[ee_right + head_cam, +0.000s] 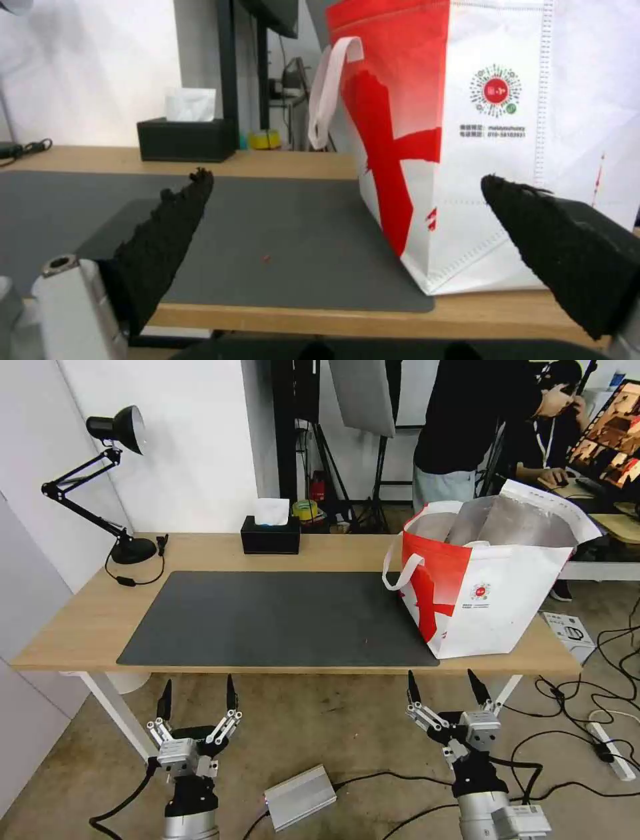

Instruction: Pick up the trash from the table and place it into the takeout bag.

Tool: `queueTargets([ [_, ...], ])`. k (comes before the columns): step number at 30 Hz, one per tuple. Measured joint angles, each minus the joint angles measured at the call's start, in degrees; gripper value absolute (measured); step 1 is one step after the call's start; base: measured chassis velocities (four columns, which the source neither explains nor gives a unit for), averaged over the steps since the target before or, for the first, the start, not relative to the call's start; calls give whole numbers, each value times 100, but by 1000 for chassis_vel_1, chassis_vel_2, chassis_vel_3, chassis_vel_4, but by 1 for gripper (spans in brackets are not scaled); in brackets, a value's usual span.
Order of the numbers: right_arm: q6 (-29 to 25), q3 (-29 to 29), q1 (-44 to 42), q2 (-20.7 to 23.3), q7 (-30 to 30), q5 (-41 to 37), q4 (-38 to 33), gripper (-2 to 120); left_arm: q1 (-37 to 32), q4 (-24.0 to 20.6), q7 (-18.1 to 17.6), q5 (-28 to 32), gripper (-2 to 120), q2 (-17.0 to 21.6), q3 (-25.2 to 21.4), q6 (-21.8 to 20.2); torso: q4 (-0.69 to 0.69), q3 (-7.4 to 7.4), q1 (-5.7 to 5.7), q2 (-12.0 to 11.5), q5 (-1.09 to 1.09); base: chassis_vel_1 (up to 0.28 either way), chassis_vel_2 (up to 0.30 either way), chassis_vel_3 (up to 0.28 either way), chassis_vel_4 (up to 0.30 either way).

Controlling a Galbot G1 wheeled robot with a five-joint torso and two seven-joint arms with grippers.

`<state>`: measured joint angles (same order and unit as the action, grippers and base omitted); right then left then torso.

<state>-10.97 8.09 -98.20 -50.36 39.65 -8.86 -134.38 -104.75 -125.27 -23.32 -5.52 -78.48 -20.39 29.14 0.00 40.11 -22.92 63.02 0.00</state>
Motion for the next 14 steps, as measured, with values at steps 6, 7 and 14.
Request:
queueTargets([
  [6,0,0,0,1,0,0,0,100,12,6,-6,63,100,-9,-30,33,0,0,0,0,0,0,0,0,0],
  [7,0,0,0,1,0,0,0,100,12,6,-6,63,100,-9,-30,33,0,0,0,0,0,0,0,0,0],
  [14,0,0,0,0,0,0,0,100,16,5,-6,110,100,0,-30,33,0,0,0,0,0,0,0,0,0],
])
